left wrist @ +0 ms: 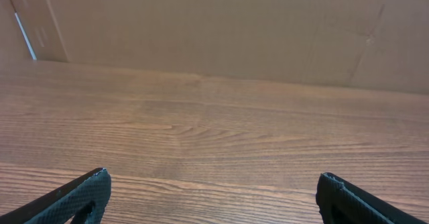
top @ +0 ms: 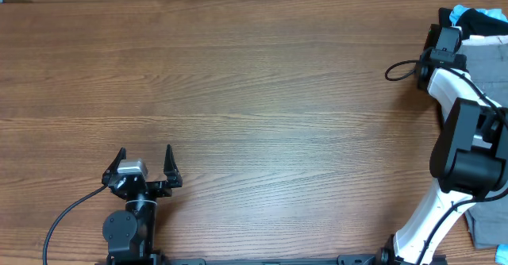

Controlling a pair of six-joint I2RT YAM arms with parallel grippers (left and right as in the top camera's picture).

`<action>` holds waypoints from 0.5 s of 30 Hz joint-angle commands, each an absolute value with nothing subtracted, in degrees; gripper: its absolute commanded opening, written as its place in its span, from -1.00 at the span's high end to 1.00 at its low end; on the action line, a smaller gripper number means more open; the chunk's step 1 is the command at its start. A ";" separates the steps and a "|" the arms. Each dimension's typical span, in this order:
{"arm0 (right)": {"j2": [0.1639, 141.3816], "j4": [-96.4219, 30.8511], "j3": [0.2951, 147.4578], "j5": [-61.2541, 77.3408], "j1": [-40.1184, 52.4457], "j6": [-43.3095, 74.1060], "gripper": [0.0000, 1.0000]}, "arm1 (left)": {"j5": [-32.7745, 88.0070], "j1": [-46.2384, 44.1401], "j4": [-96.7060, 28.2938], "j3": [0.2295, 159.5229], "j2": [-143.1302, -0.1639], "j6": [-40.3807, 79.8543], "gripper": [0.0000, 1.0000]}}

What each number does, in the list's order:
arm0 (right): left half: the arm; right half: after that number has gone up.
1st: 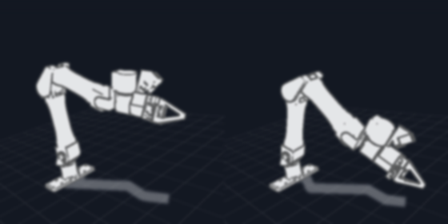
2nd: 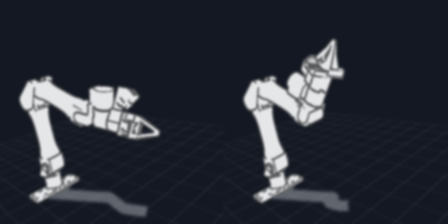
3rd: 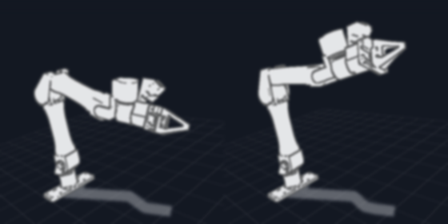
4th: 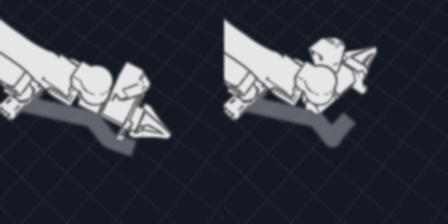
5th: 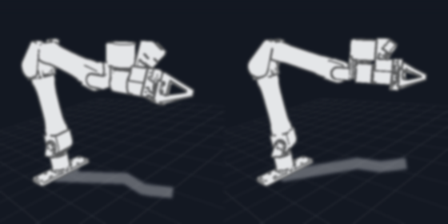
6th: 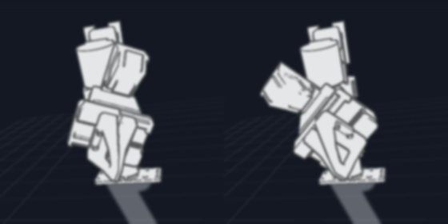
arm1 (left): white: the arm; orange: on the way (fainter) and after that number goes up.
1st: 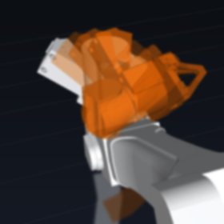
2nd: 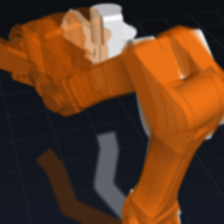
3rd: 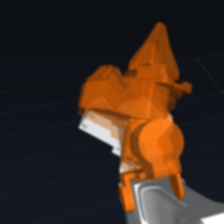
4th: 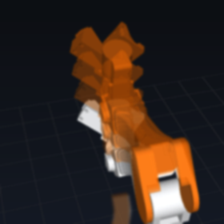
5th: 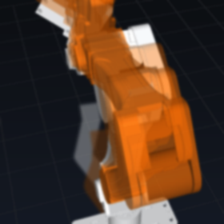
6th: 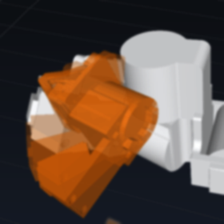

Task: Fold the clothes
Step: 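Pull the grey pants left with the right gripper and lay them flat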

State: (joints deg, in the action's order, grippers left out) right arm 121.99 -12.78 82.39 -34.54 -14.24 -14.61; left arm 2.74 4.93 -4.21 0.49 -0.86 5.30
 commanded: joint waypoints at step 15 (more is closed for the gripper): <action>100.64 -17.19 84.68 -14.17 5.23 -8.84 0.93 | 2.39 5.32 -4.27 0.27 -0.25 3.64 -1.00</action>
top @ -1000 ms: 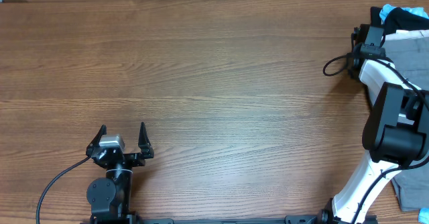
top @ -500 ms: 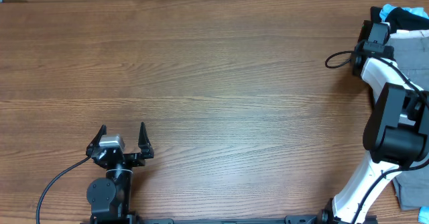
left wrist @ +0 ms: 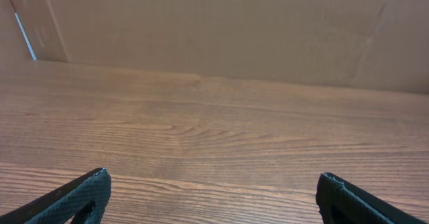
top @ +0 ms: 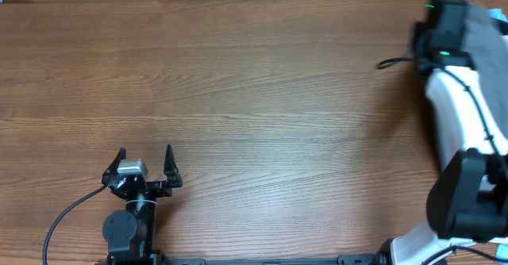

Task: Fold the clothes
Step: 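Pull the grey pants left with the right gripper and lay them flat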

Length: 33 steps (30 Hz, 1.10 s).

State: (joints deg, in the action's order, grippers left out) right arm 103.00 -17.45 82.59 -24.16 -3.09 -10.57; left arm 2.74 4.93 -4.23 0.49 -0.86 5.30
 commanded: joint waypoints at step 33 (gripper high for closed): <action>99.88 -35.22 92.95 -16.91 31.64 13.65 -1.00 | 2.39 5.34 -4.25 0.27 -0.25 3.64 -1.00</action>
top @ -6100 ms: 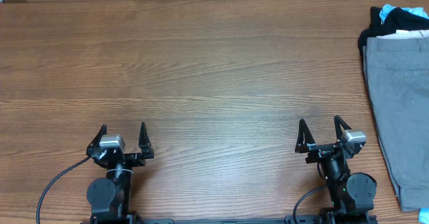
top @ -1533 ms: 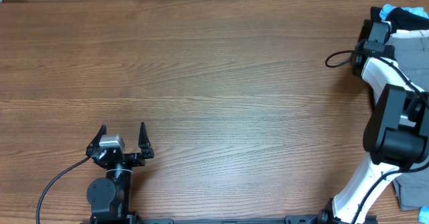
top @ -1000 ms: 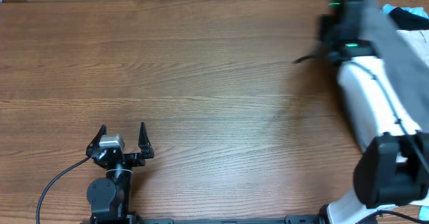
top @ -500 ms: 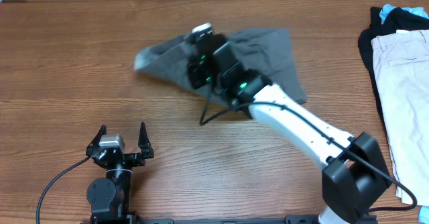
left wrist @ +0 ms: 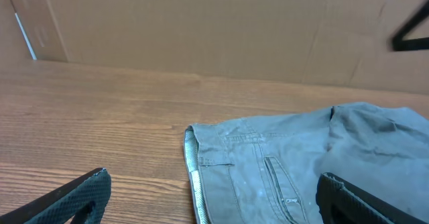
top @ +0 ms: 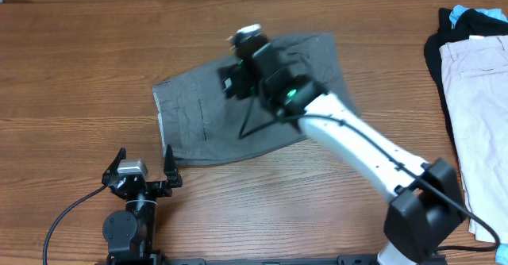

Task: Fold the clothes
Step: 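Pull the grey pants left with the right gripper and lay them flat, then grasp the left end of the grey pants with the left gripper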

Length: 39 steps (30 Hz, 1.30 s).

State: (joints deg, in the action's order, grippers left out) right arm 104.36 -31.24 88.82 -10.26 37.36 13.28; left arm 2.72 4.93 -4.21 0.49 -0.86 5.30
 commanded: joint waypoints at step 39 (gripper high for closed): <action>105.89 -62.74 92.84 6.96 -11.22 23.83 -1.00 | 30.13 5.23 -23.73 32.23 -28.45 1.39 -1.00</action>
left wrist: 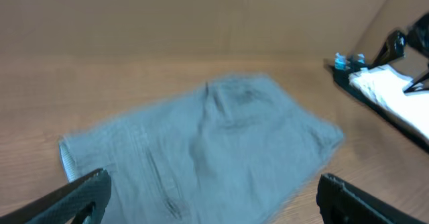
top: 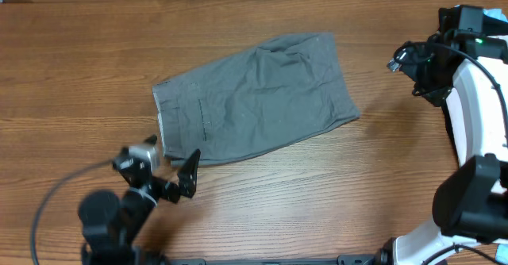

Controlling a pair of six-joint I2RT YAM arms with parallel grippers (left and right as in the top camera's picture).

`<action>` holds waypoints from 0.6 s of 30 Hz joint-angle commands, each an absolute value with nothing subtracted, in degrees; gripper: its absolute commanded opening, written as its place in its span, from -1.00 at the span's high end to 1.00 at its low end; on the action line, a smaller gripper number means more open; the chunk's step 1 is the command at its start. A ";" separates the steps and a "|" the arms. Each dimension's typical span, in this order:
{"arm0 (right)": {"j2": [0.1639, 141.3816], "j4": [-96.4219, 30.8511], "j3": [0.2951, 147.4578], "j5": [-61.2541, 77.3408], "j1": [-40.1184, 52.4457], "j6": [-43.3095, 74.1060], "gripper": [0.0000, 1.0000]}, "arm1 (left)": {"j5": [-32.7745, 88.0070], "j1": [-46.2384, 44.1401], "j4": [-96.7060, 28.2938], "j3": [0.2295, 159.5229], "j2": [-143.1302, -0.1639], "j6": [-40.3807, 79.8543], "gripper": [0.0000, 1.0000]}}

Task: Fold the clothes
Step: 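Grasp the left end of the grey pants with the left gripper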

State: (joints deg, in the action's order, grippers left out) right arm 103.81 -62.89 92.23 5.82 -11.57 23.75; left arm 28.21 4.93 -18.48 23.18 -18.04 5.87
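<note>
Grey shorts (top: 254, 98) lie spread in the middle of the wooden table (top: 79, 59), with the waistband to the left and the legs to the upper right. In the left wrist view the shorts (left wrist: 201, 140) appear blurred. My left gripper (top: 169, 163) hangs open at the waistband's near corner, its fingers (left wrist: 80, 192) wide apart and holding nothing. My right gripper (top: 421, 68) is at the far right edge, well away from the shorts. Its jaws are hidden from the overhead view.
A pile of other clothes (left wrist: 387, 90), pale cloth on black with a bit of blue, lies at the table's far right corner, mostly hidden under my right arm (top: 476, 98) in the overhead view. A cardboard wall (left wrist: 167, 16) backs the table.
My right gripper was over the shorts at the table's middle and is now back at the far right; the shorts lie alone. My left gripper has shifted right and turned toward the waistband.
The table's middle was bare and my right gripper was at the pile in the far right corner. Then it was raised there with grey cloth. Then the shorts lay mid-table under it. Now it is back at the right, with the left gripper at the waistband.
</note>
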 commanded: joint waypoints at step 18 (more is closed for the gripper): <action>111.70 -59.16 80.53 22.39 -6.94 13.23 -0.96 | 26.89 5.34 -31.90 43.05 -77.97 7.75 -1.00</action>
State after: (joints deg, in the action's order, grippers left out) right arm 111.77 -60.95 82.59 21.30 -7.29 14.55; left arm 30.63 4.99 -32.64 42.13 -77.06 5.82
